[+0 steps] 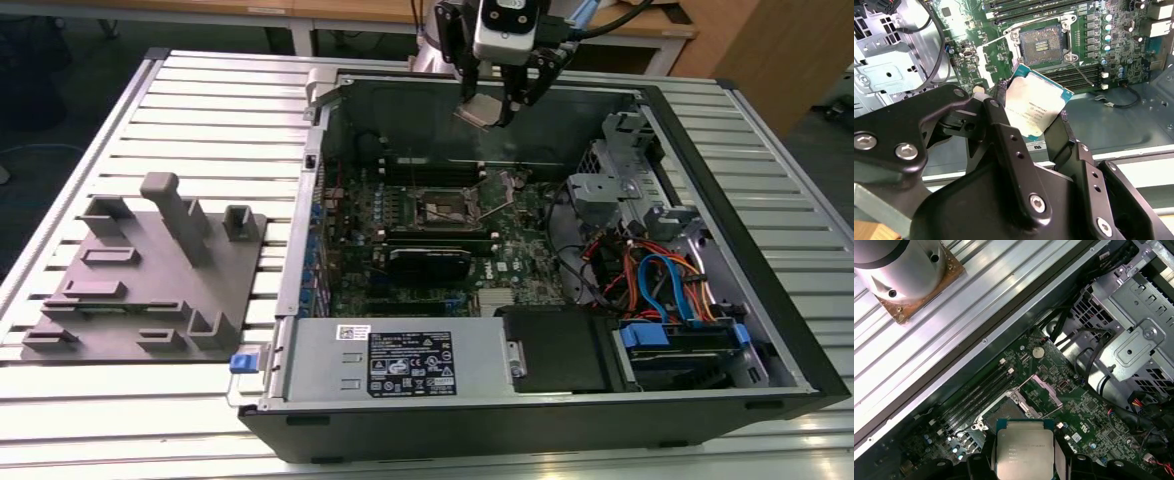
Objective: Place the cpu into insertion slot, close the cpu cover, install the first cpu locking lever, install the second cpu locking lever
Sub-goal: 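Place the cpu into insertion slot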
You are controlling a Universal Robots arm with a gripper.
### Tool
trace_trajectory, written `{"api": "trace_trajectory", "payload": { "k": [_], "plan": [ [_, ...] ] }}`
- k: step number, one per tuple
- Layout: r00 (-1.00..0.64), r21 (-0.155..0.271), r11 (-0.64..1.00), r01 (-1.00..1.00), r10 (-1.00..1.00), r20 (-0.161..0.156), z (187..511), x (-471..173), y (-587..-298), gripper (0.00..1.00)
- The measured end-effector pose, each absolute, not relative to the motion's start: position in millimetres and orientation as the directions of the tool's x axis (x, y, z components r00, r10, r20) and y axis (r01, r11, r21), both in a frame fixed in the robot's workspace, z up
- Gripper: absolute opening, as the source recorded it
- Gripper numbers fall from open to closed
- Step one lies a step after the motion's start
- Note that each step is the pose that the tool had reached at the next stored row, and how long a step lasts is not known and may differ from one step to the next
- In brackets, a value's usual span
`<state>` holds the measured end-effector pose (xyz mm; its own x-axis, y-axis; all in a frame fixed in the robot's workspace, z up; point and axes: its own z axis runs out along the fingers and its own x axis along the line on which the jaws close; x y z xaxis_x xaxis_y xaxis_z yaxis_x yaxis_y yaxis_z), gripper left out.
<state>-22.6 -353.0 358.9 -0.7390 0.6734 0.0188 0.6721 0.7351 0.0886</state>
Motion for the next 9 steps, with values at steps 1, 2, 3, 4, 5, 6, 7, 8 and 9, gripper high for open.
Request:
{"api": "trace_trajectory", "payload": {
  "k": [1,2,3,4,5,6,7,8,9],
  "plan": [
    [-0.739,0.089,0.735,0.672,0.674,0.019,358.9,-22.6,-353.0,0.55],
    [-0.739,0.089,0.735,0.673,0.674,0.019,358.9,-22.6,-353.0,0.55],
    [-0.738,0.089,0.734,0.673,0.675,0.019,358.9,-22.6,-353.0,0.55],
    [-0.736,0.089,0.732,0.676,0.677,0.019,358.9,-22.6,-353.0,0.55],
    [-0.732,0.088,0.728,0.68,0.681,0.019,358.9,-22.6,-353.0,0.55],
    [-0.728,0.088,0.725,0.684,0.685,0.018,358.9,-22.6,-353.0,0.55],
    [-0.725,0.088,0.721,0.687,0.689,0.018,358.9,-22.7,-353.0,0.55],
    [-0.721,0.088,0.717,0.692,0.693,0.018,358.9,-22.8,-353.0,0.55],
    [-0.717,0.088,0.713,0.696,0.697,0.018,358.8,-22.8,-353.0,0.55]
  ]
}}
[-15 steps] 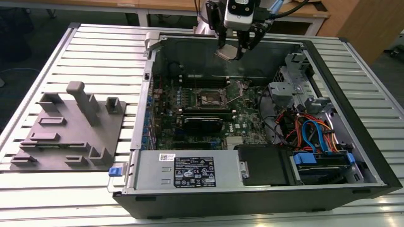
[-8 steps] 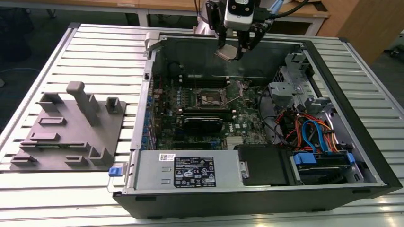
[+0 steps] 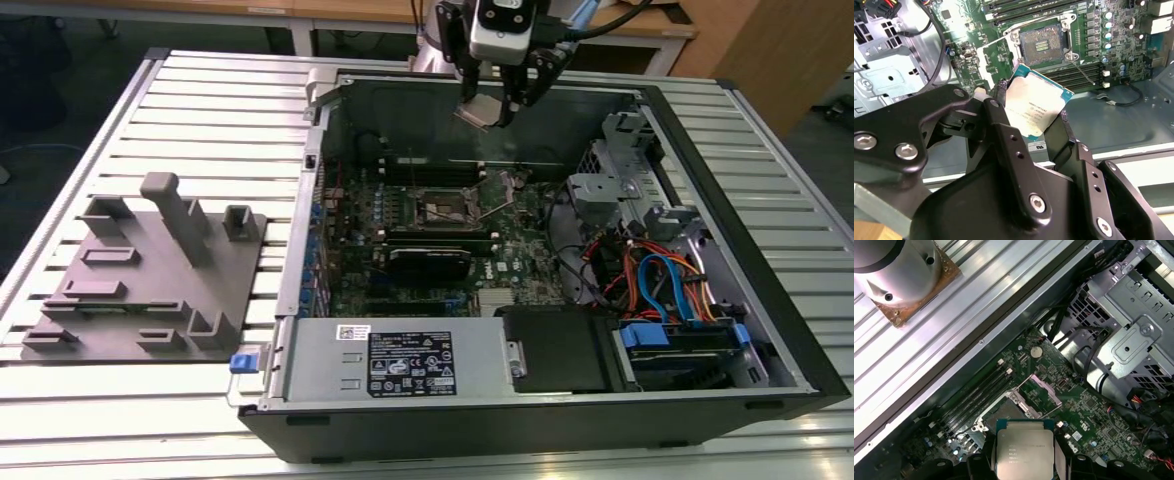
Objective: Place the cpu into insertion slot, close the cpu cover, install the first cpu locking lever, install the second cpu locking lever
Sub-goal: 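Place the cpu into insertion slot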
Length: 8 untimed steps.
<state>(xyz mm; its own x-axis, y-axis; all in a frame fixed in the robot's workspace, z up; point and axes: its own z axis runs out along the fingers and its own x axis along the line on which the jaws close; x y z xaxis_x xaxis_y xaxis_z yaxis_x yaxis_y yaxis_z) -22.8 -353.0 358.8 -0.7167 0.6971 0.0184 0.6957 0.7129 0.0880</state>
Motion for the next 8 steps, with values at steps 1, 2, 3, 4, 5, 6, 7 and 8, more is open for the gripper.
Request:
{"api": "trace_trajectory", "payload": {
  "k": [1,2,3,4,5,6,7,8],
  "plan": [
    [-0.714,0.088,0.71,0.699,0.7,0.018,358.8,-22.8,-353.0,0.55],
    [-0.712,0.088,0.708,0.7,0.702,0.018,358.8,-22.8,-353.0,0.55],
    [-0.711,0.088,0.707,0.702,0.703,0.018,358.8,-22.9,-353.0,0.55],
    [-0.711,0.088,0.707,0.702,0.703,0.018,358.8,-22.9,-353.0,0.55],
    [-0.71,0.088,0.707,0.702,0.704,0.018,358.8,-22.9,-353.0,0.55],
    [-0.71,0.088,0.706,0.702,0.704,0.018,358.8,-22.9,-353.0,0.55],
    [-0.71,0.088,0.706,0.702,0.704,0.018,358.8,-22.9,-353.0,0.55],
    [-0.71,0.088,0.706,0.702,0.704,0.018,358.8,-22.9,-353.0,0.55]
  ]
}}
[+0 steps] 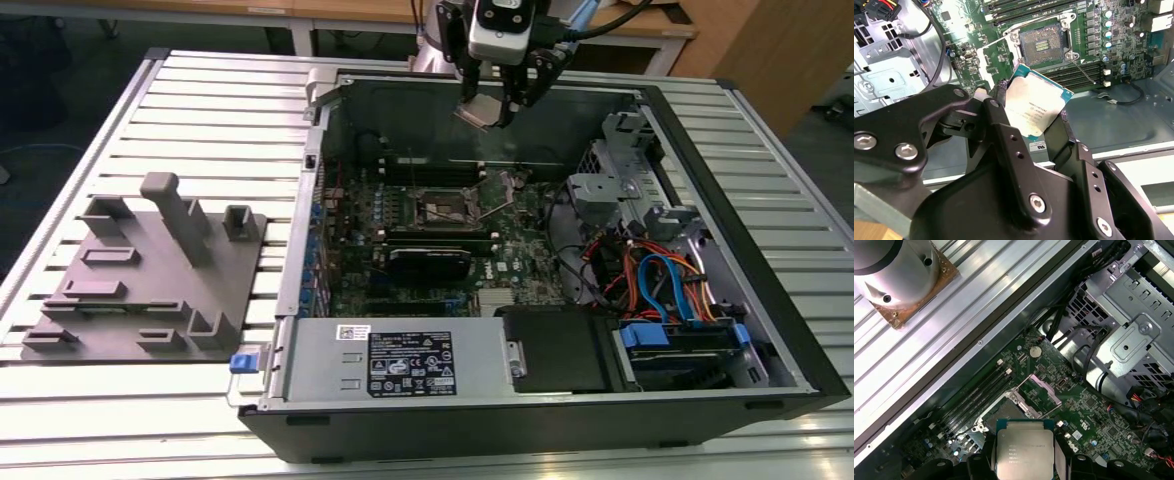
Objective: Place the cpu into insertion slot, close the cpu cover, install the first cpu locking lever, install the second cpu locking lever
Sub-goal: 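Place the cpu into insertion slot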
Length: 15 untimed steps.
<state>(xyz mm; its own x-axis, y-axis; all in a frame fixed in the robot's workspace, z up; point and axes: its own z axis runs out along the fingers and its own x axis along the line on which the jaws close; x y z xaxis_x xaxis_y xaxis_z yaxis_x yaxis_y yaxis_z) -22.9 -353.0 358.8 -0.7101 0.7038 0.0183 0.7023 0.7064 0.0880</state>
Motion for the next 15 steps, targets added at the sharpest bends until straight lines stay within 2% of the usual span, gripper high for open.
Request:
{"api": "trace_trajectory", "payload": {
  "k": [15],
  "plan": [
    [-0.693,0.088,0.69,0.719,0.72,0.018,358.8,-22.9,-353.0,0.55]
  ]
}}
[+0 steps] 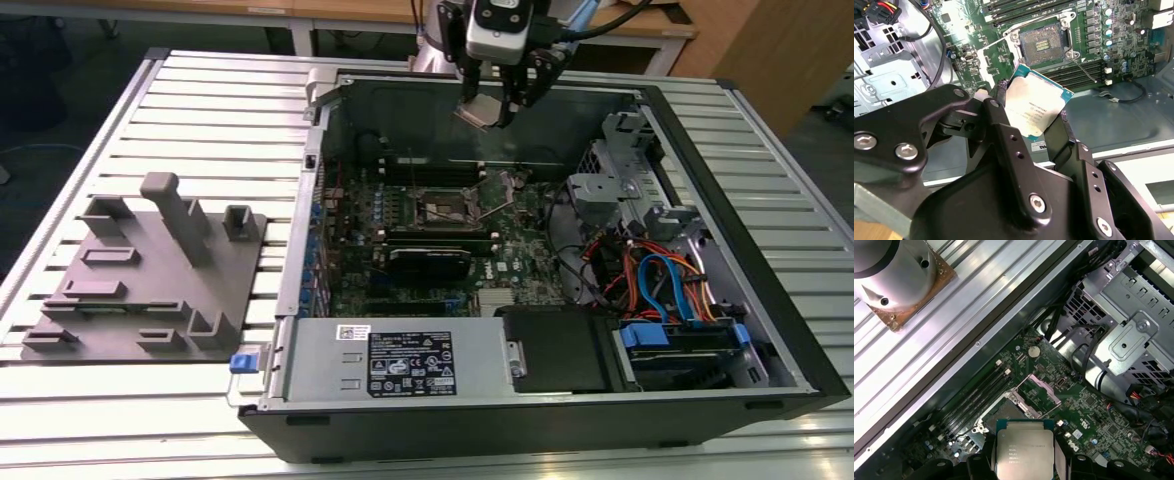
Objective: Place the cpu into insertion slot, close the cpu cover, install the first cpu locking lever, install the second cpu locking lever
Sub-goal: 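Place the cpu into insertion slot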
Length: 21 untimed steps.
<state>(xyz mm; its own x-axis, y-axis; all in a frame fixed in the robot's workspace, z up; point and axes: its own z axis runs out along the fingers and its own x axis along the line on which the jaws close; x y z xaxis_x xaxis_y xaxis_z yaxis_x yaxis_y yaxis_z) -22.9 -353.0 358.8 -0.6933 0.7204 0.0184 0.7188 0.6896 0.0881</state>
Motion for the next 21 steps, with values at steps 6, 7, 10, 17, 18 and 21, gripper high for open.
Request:
{"api": "trace_trajectory", "payload": {
  "k": [6,7,10,17,18,21],
  "plan": [
    [-0.662,0.088,0.659,0.747,0.749,0.018,358.6,-23.0,-353.0,0.55],
    [-0.652,0.088,0.649,0.756,0.758,0.018,358.5,-23.0,-353.0,0.55],
    [-0.616,0.088,0.613,0.785,0.787,0.018,358.2,-23.2,-353.0,0.55],
    [-0.574,0.088,0.571,0.816,0.818,0.018,358.0,-23.2,-353.0,0.55],
    [-0.574,0.088,0.571,0.816,0.818,0.018,358.0,-23.2,-353.0,0.55],
    [-0.574,0.088,0.571,0.816,0.818,0.018,358.0,-23.2,-353.0,0.55]
  ]
}}
